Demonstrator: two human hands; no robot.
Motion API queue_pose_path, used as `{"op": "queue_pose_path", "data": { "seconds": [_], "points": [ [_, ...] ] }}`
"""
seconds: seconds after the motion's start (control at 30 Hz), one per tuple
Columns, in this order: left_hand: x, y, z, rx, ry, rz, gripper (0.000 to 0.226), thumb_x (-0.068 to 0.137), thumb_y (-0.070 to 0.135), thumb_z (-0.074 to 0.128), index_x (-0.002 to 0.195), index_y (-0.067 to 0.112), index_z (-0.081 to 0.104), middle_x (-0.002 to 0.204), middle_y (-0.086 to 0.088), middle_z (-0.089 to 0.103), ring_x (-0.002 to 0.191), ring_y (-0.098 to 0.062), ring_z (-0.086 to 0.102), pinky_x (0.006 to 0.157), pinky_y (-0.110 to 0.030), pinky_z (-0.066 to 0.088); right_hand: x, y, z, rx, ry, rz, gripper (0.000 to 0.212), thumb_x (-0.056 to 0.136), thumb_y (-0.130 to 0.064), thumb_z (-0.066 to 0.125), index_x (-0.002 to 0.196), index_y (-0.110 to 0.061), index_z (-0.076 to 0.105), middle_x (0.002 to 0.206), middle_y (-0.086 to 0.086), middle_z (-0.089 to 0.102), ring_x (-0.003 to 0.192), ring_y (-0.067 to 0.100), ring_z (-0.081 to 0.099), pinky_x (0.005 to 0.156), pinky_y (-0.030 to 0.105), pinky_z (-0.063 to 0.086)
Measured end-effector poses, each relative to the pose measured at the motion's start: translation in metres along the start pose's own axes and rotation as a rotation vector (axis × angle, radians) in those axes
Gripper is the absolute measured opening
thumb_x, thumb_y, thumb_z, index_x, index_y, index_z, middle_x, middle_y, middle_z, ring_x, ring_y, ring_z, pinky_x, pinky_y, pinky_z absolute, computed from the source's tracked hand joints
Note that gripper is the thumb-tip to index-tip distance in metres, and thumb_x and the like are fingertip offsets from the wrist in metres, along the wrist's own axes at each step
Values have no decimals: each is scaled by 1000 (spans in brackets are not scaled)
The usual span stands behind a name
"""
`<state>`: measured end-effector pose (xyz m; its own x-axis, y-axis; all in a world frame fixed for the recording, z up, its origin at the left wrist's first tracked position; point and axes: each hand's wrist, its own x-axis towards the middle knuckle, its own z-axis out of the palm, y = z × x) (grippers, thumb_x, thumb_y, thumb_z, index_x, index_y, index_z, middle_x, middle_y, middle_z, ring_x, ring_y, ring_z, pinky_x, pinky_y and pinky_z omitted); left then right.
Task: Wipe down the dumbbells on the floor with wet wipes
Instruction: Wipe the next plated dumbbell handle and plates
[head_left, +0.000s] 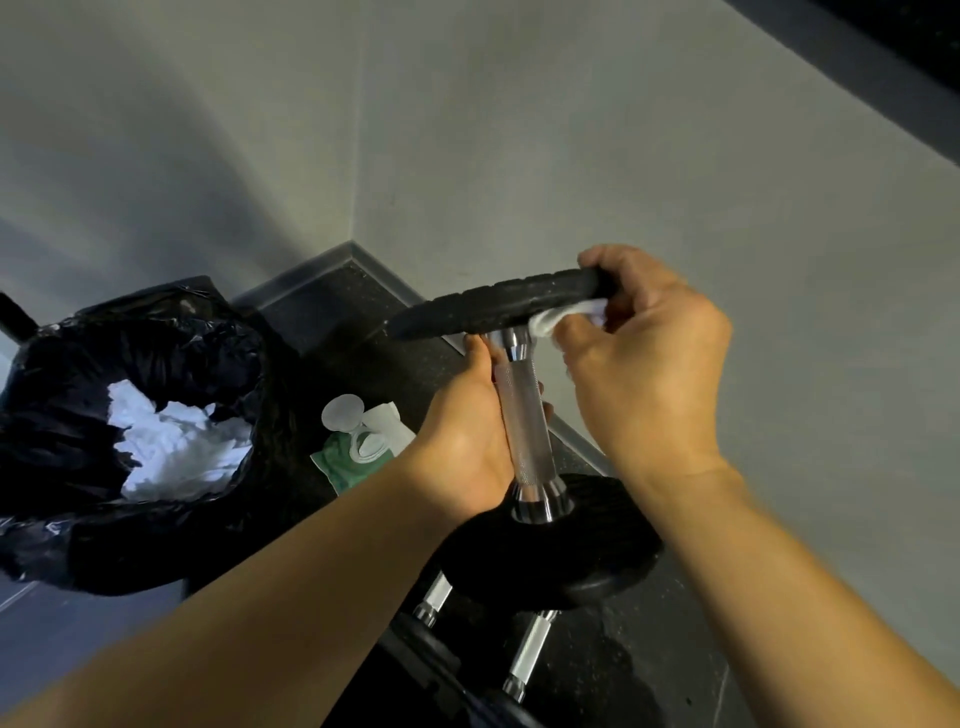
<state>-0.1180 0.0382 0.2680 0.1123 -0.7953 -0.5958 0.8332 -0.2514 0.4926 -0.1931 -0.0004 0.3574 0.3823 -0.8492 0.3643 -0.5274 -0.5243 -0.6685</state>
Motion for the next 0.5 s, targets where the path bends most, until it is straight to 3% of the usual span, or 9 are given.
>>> {"op": "queue_pose_path", "data": {
  "seconds": [0.1, 0.17, 0.23, 0.3, 0.4, 0.5],
  "points": [
    [3, 1, -2, 11, 28, 60, 72, 79, 75, 38, 117, 19, 62, 114, -9, 69, 109, -27, 63, 102, -48, 42, 1, 1, 0, 10, -9, 11, 39, 80, -4, 67, 114, -22, 59, 81, -1, 63, 70, 19, 65, 68, 39, 57],
    [4, 4, -6, 33, 64, 86, 62, 88, 69, 35, 101, 16, 64, 89, -6, 69, 85, -20, 64, 88, -39, 47, -1, 4, -3, 92, -44, 27, 44, 80, -4, 70, 107, -30, 46, 71, -7, 54, 63, 18, 60, 60, 40, 56],
    [5, 6, -9, 59, 42, 80, 62, 89, 68, 33, 95, 15, 64, 80, -7, 64, 75, -21, 61, 78, -39, 48, -9, 10, -4, 135, -97, -17, 41, 80, -2, 70, 95, -29, 41, 71, -4, 51, 61, 19, 57, 55, 41, 52],
    [0, 8, -8, 35, 17, 85, 57, 94, 60, 32, 100, 12, 64, 89, -11, 63, 84, -24, 61, 85, -42, 49, -22, 17, 0, 96, -180, -102, 30, 79, -2, 70, 88, -22, 49, 77, -2, 56, 65, 18, 56, 56, 39, 50],
    [-7, 10, -6, 26, -11, 124, 34, 100, 39, 36, 97, 15, 59, 95, -8, 62, 88, -22, 61, 86, -36, 48, -33, 25, 11, 12, -270, -172, 20, 79, -4, 70, 94, -16, 63, 91, -4, 58, 76, 9, 56, 64, 26, 51],
    [-9, 12, -4, -43, -82, 54, 37, 95, 41, 46, 95, 12, 67, 97, -10, 67, 99, -27, 62, 99, -40, 41, -22, 23, 14, -16, -331, -126, 14, 81, -5, 68, 92, -15, 68, 91, -3, 55, 75, 8, 55, 65, 21, 49]
  ]
}}
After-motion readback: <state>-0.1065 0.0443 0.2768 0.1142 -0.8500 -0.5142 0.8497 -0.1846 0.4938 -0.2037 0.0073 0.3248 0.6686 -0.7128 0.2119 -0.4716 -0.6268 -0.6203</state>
